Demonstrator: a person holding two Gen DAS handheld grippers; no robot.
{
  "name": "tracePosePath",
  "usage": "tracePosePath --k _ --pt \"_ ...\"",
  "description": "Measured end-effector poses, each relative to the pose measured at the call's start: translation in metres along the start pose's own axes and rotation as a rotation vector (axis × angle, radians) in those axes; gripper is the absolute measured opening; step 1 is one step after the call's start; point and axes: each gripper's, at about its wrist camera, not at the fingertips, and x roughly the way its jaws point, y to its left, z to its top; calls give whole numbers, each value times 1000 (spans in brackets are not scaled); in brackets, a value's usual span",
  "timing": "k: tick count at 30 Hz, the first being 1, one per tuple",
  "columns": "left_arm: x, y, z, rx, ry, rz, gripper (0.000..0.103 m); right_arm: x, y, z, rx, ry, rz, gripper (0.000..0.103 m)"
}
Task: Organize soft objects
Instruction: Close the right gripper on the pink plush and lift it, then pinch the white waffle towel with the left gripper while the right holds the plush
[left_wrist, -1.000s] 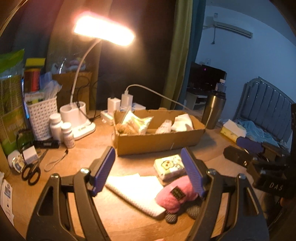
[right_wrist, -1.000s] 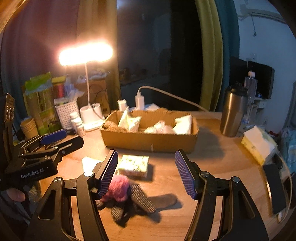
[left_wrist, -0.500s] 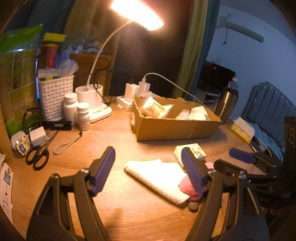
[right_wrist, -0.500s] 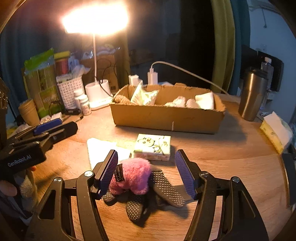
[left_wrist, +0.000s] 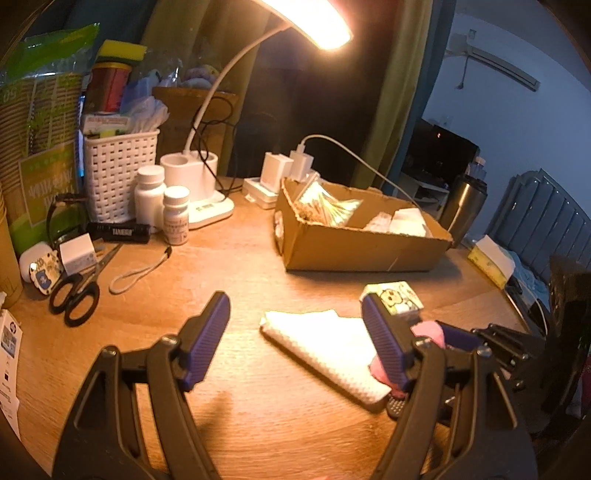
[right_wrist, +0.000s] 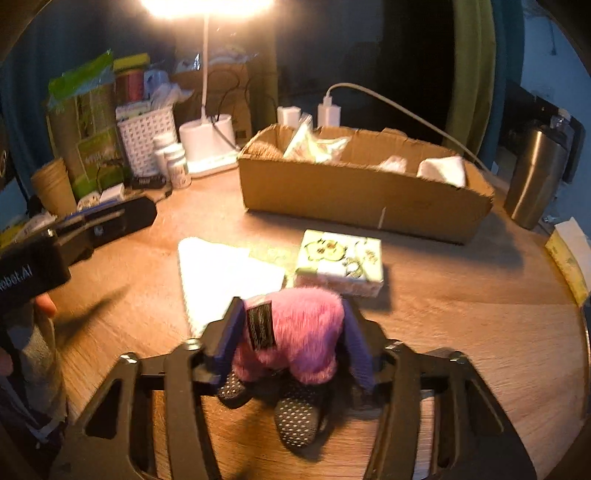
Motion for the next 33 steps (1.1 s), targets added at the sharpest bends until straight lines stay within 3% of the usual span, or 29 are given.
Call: tracePosePath --k 4,15,22,28,33 --pt "4 -2 -1 9 16 12 75 -2 2 -1 -13 -14 15 47" --pt "29 -20 -8 65 119 52 75 -40 -26 7 53 -168 50 47" --pt "51 -42 -15 128 208 51 75 -50 -59 7 105 -198 27 47" --pt "76 -59 -21 191 315 115 75 -52 -84 1 147 -213 28 47" --pt "81 -70 -24 252 326 147 75 -55 -99 -4 183 -237 43 47"
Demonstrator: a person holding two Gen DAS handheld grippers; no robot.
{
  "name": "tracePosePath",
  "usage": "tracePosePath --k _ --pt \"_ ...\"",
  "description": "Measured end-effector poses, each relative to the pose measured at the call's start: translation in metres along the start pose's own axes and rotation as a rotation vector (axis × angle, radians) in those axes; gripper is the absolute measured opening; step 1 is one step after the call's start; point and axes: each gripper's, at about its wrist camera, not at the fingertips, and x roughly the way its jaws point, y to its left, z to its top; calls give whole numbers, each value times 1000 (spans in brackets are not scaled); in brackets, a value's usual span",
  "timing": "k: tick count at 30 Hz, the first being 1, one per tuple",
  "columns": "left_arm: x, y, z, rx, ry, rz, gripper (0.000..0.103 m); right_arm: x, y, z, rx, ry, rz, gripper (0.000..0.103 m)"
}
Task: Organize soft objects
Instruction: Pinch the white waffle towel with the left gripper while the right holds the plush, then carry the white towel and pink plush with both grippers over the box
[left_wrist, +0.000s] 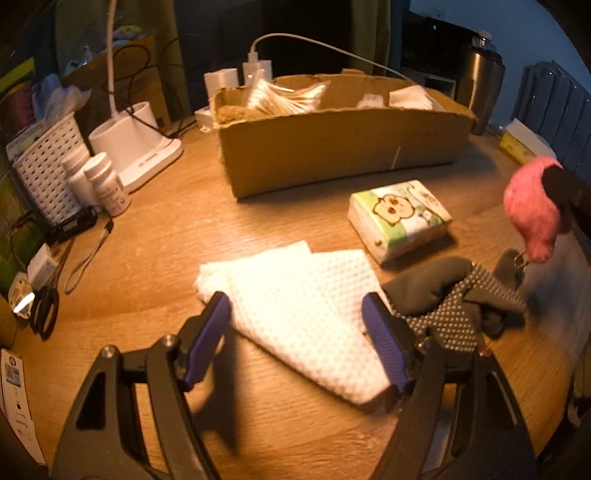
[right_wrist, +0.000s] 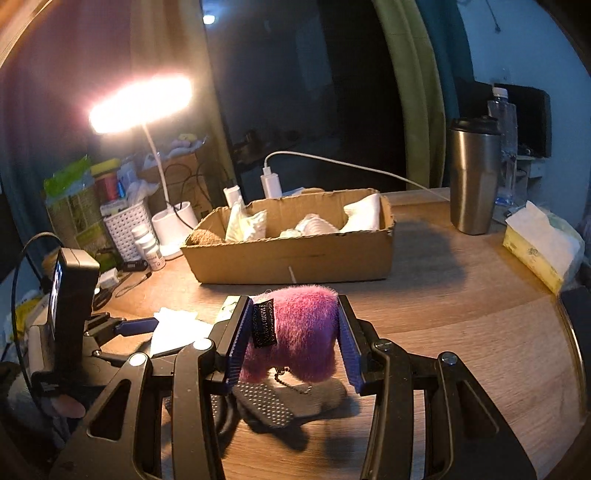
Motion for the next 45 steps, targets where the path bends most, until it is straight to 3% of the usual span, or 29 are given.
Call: tracePosePath --k 3,5,10,12,18,24,45 --pt "0 -1 0 18 -1 -14 74 -1 -6 0 15 -9 2 47" --pt "-1 -4 0 43 -7 -24 67 -3 -8 1 20 -14 2 47" --pt "-9 -34 -5 197 -43 -5 25 -4 -12 1 32 -18 1 47" --pt "-9 -37 -5 204 -42 -18 19 -6 -11 0 32 -17 -2 47" --pt "-17 -23 -5 134 -53 -124 17 -17 -11 3 25 -31 -23 47" --pt "-40 -16 -4 97 -117 -209 17 -24 -9 9 15 -45 -44 47" --pt "-98 4 20 50 -309 -243 17 -34 15 35 -56 -70 -52 47"
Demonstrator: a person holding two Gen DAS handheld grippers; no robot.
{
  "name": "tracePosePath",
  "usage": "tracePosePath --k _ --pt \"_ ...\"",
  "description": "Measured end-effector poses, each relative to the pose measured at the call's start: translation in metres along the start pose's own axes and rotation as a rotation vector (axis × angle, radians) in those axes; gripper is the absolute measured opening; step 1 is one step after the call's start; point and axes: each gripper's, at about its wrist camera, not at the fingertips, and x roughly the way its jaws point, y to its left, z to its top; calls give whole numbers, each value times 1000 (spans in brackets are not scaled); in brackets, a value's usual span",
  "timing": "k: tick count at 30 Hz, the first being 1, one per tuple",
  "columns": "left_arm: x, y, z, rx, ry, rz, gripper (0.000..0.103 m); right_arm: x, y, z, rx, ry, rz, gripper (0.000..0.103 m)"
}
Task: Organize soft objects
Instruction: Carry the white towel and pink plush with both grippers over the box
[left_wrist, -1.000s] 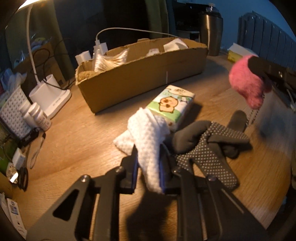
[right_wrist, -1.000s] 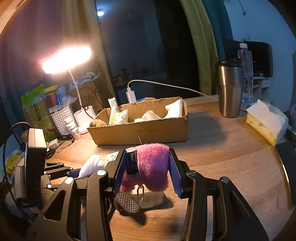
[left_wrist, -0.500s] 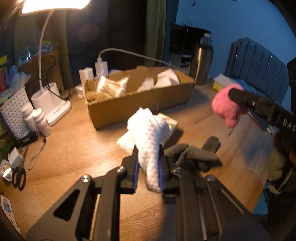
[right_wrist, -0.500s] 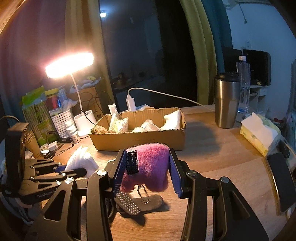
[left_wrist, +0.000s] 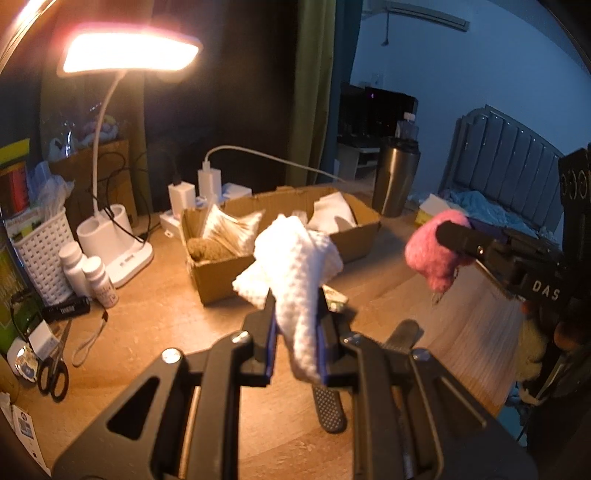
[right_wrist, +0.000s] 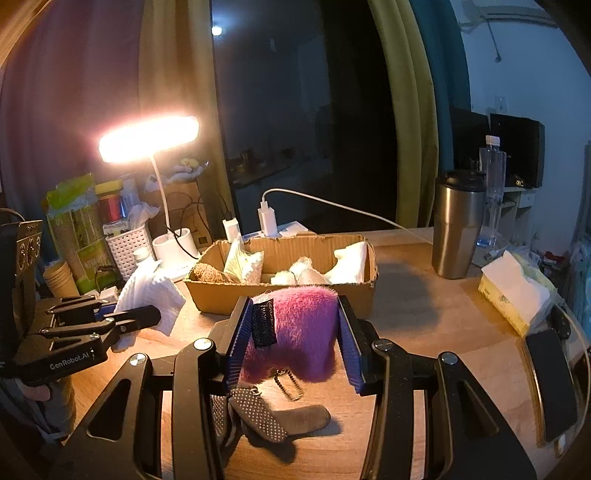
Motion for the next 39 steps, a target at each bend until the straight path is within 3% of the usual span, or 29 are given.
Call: tracePosePath --k 25,39 --pt "-8 18 52 -29 -158 -14 17 28 13 42 -63 -18 15 47" --pt "-6 41 83 -51 -267 40 17 61 26 69 -108 -43 49 47"
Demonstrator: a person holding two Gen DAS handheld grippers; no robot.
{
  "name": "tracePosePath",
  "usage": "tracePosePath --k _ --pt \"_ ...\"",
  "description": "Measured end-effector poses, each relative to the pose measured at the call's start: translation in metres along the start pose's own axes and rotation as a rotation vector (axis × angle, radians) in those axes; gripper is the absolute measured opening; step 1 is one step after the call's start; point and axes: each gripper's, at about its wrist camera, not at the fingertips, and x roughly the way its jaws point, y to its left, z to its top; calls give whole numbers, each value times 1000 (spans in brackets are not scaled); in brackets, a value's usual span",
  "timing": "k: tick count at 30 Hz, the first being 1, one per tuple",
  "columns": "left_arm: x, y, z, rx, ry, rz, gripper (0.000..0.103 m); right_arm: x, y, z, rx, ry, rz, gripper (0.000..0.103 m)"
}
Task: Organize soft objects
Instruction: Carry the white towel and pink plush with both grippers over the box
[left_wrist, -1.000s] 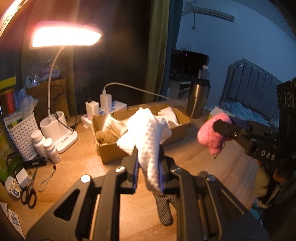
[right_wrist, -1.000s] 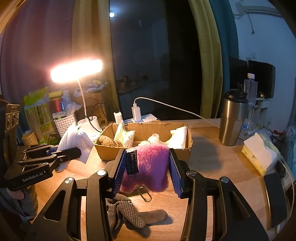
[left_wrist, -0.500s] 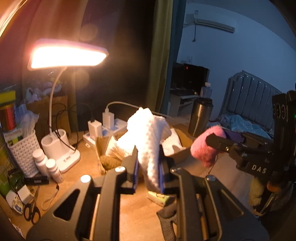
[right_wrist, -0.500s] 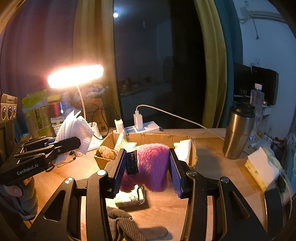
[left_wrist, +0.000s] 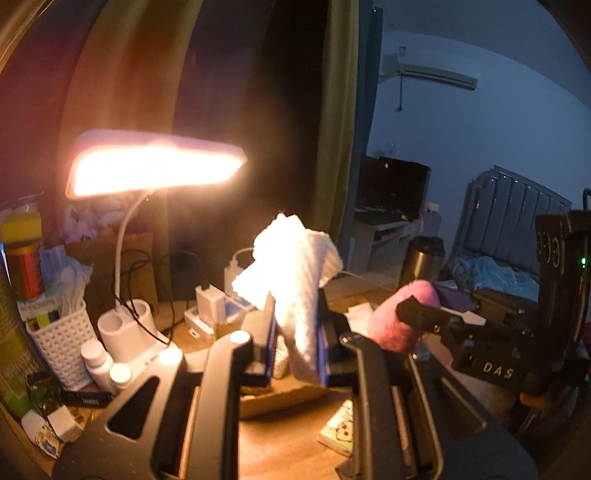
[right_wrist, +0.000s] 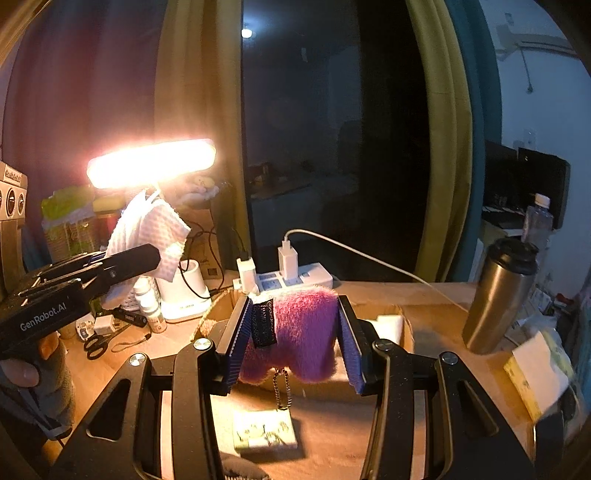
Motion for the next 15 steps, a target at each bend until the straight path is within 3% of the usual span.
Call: tracePosePath --k 15 --pt "49 20 -12 -25 21 33 17 52 10 9 -22 13 57 47"
